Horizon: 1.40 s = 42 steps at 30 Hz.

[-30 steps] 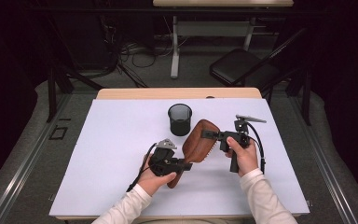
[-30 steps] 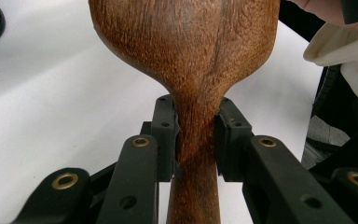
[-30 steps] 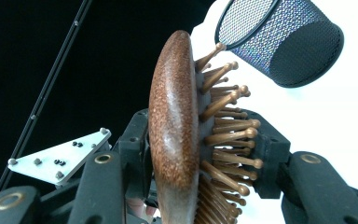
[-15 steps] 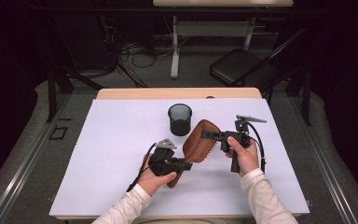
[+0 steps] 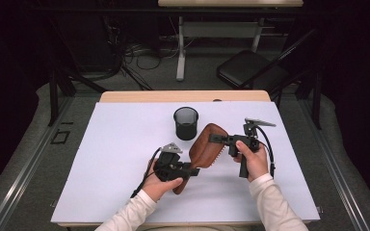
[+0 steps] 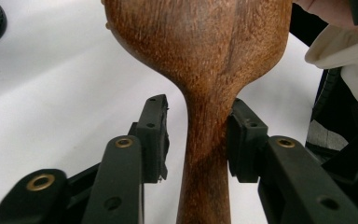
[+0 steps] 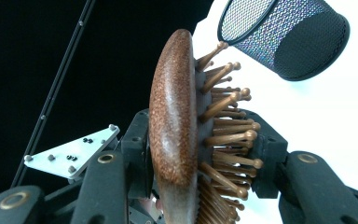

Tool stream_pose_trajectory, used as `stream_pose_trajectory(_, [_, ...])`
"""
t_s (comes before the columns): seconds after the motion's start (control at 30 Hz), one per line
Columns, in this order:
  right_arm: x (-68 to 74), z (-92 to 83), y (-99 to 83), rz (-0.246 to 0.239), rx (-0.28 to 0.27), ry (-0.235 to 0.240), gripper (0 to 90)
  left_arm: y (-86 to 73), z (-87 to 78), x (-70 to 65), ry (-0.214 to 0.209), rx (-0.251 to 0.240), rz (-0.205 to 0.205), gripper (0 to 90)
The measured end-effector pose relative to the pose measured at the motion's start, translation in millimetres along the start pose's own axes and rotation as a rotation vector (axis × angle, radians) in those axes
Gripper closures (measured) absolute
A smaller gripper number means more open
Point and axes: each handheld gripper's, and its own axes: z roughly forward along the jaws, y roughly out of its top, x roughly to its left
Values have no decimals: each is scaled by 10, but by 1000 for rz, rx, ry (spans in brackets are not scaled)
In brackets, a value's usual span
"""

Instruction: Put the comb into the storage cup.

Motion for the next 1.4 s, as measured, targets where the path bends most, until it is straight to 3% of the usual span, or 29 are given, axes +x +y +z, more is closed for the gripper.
stream_pose_trajectory(0.07, [-2,-16,8,1,4,2,512,-1,1,5,7,-5,-6,570])
stream_pose_trajectory(0.1, [-6,4,1,3,-29,15,512,-1,1,8,9,-5,-8,557])
stream_pose_trajectory(0.17, [-7,-15,9,-1,-5,5,512,-1,0,9,14,-5,-8,540])
stream_pose_trajectory(0.5, [-24,-41,20,1,-9,-7,512,8,-46,24,1,-24,-2,402])
stream_pose_trajectory(0.87, [-51,-66,35,4,-9,-12,512,28,-152,54,11,-67,-2,357])
stream_pose_trajectory(1.4, [-70,-101,52,3,-9,-11,512,85,-426,211,87,-152,-25,340])
